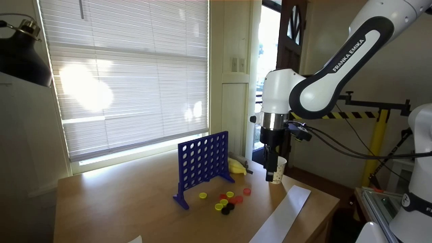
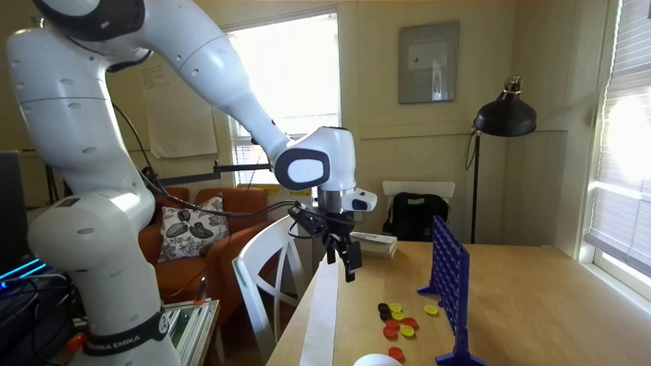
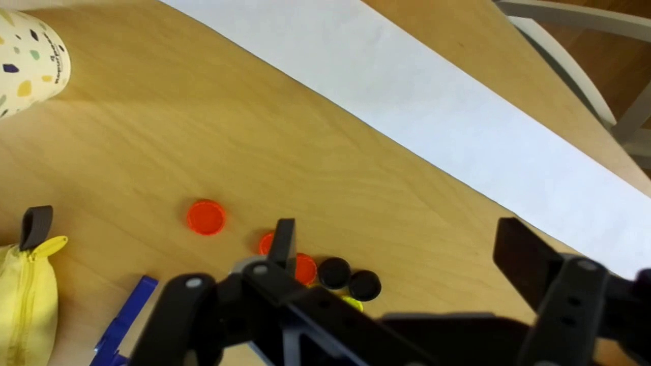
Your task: Group up the circles in color sequence
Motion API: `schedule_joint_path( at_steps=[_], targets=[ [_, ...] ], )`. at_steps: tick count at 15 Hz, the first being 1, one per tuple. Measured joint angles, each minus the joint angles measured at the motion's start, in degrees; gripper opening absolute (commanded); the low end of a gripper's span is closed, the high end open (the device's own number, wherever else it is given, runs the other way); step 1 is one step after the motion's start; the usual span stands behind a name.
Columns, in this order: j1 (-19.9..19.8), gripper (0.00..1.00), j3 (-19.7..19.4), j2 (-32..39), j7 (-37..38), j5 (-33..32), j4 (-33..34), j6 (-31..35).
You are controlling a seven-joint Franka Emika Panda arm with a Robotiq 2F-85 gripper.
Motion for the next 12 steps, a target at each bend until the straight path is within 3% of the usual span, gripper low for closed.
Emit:
schedule_joint_path(
  at_steps=[4,12],
  targets=[
    [-0.1,1.00,0.0,0.2,0.2,0.0,0.1,0.1],
    [0.6,1.00,3.2,5.1,1.7,0.4,-0.4,11.8]
  ],
)
